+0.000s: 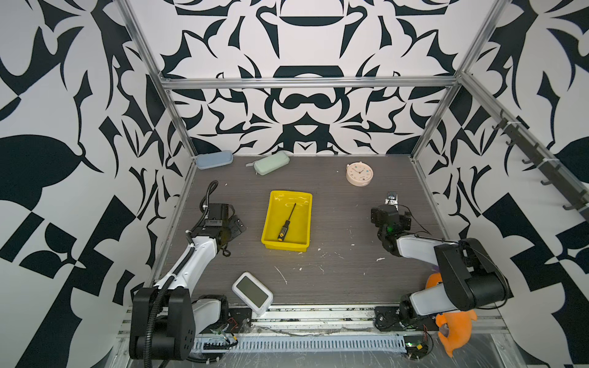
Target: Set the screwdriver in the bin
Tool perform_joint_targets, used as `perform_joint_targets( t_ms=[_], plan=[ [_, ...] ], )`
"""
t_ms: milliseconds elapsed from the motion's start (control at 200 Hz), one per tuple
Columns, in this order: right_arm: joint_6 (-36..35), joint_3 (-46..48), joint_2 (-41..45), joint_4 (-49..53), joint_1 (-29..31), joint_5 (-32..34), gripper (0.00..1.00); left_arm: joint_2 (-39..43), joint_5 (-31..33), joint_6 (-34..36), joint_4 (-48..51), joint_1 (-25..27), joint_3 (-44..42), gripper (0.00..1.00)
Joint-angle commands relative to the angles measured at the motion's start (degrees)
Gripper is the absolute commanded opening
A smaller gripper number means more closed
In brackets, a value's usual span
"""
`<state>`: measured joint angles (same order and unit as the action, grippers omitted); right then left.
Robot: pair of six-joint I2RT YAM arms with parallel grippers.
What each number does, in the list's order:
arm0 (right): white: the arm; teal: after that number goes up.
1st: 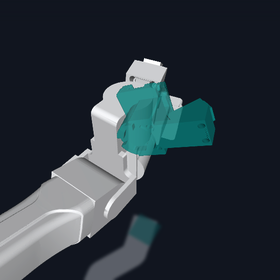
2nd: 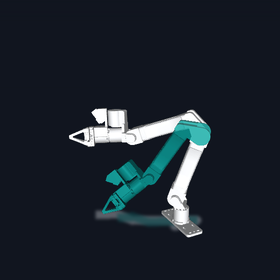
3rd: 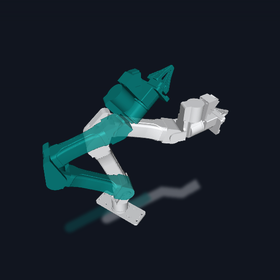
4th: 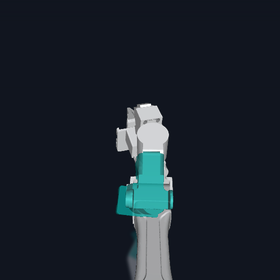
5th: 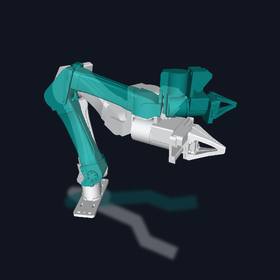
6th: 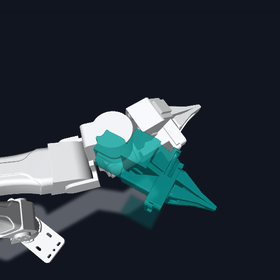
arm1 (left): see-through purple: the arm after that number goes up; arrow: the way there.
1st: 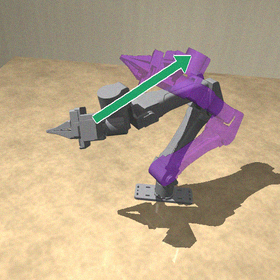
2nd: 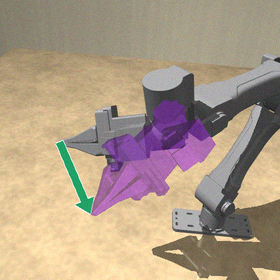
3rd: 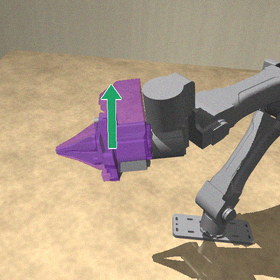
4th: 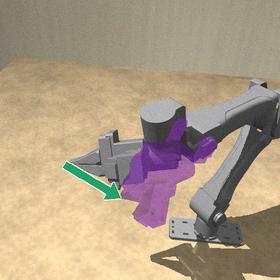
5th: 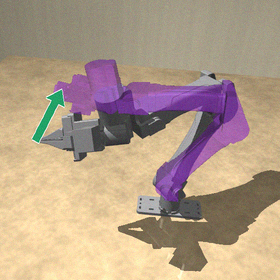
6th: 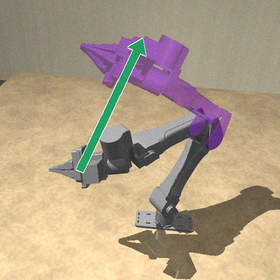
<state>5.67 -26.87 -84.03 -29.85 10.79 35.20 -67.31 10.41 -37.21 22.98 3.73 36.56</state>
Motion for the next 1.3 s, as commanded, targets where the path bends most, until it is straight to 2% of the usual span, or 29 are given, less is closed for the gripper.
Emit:
perform_joint_targets(
  t_ms=[0, 40, 80, 135, 175, 215, 255, 340, 420, 520, 620, 705, 775, 890, 985, 1040, 1095, 1150, 1294],
  plan=[
    [-0.1, -1.1, 0.2, -3.4, -0.9, -1.8, 1.0, 0.2, -0.2, 0.1, 0.3, -0.2, 1.3, 0.99],
    [-0.9, 0.5, -1.1, -8.6, -1.1, -2.0, 1.0, 0.2, -0.3, 0.1, 0.3, -0.2, 1.3, 0.99],
    [-2.9, 3.0, -3.9, -17.5, -2.3, -5.5, 1.0, 0.1, -0.4, 0.1, 0.2, -0.2, 1.2, 0.99],
    [-3.2, 2.7, -2.8, -14.1, -2.2, -8.4, 1.0, 0.1, -0.6, 0.2, 0.3, -0.2, 1.3, 0.99],
    [-3.5, 4.3, -2.9, -16.9, -2.3, -9.9, 1.0, 0.0, -0.7, 0.3, 0.2, -0.2, 1.3, 0.99],
    [-2.6, 7.5, -4.6, -23.2, -2.3, -9.8, 1.0, 0.0, -0.7, 0.3, 0.2, -0.2, 1.3, 0.99],
    [-5.3, 10.0, -7.4, -34.0, -2.4, -10.0, 1.0, 0.1, -0.7, 0.3, 0.2, -0.2, 1.2, 0.99],
    [-3.5, 8.0, -5.0, -25.5, -1.9, -9.8, 0.99, 0.2, -0.8, 0.3, 0.1, -0.2, 1.2, 0.99],
    [-4.7, 8.0, -6.2, -27.6, -1.9, -9.3, 1.0, 0.2, -1.1, 0.5, 0.0, -0.2, 1.2, 0.99],
    [-4.4, 7.6, -5.4, -25.3, -2.0, -9.5, 1.0, 0.0, -0.9, 1.4, 0.2, -0.2, 1.6, 0.99],
    [-4.7, 7.6, -5.7, -25.9, -1.9, -9.7, 0.99, -0.7, 3.1, 0.4, 3.2, -0.2, 3.2, 0.99],
    [-4.7, 7.5, -5.7, -25.6, -2.0, -9.8, 0.99, -0.1, 8.9, -1.8, 5.9, -0.2, 4.6, 0.99],
    [-4.7, 7.5, -5.7, -25.7, -2.0, -9.8, 0.99, 2.0, 11.8, -1.2, 4.9, -0.2, 4.7, 0.99],
    [-4.7, 7.6, -5.8, -25.6, -2.0, -9.8, 0.99, 6.7, 14.6, 6.5, -2.2, -0.2, 3.9, 0.99],
    [-4.6, 7.5, -5.7, -25.7, -1.9, -9.8, 1.0, 10.0, 24.3, 12.1, -10.2, -0.2, 1.4, 0.99],
    [-4.6, 7.6, -5.6, -25.7, -2.0, -9.8, 0.99, 10.9, 27.2, 19.3, -19.5, -0.2, -2.5, 0.99],
    [-4.7, 7.6, -5.7, -25.7, -1.9, -9.8, 0.99, 11.5, 23.7, 28.9, -30.4, -0.2, -7.7, 0.99],
    [-4.6, 7.6, -5.6, -25.8, -1.9, -9.7, 1.0, 12.0, 18.3, 34.8, -38.4, -0.2, -12.3, 0.99],
    [-4.6, 7.6, -5.6, -25.9, -1.9, -9.8, 0.99, 12.4, 9.8, 36.7, -51.1, -0.2, -20.7, 0.99]
  ],
)
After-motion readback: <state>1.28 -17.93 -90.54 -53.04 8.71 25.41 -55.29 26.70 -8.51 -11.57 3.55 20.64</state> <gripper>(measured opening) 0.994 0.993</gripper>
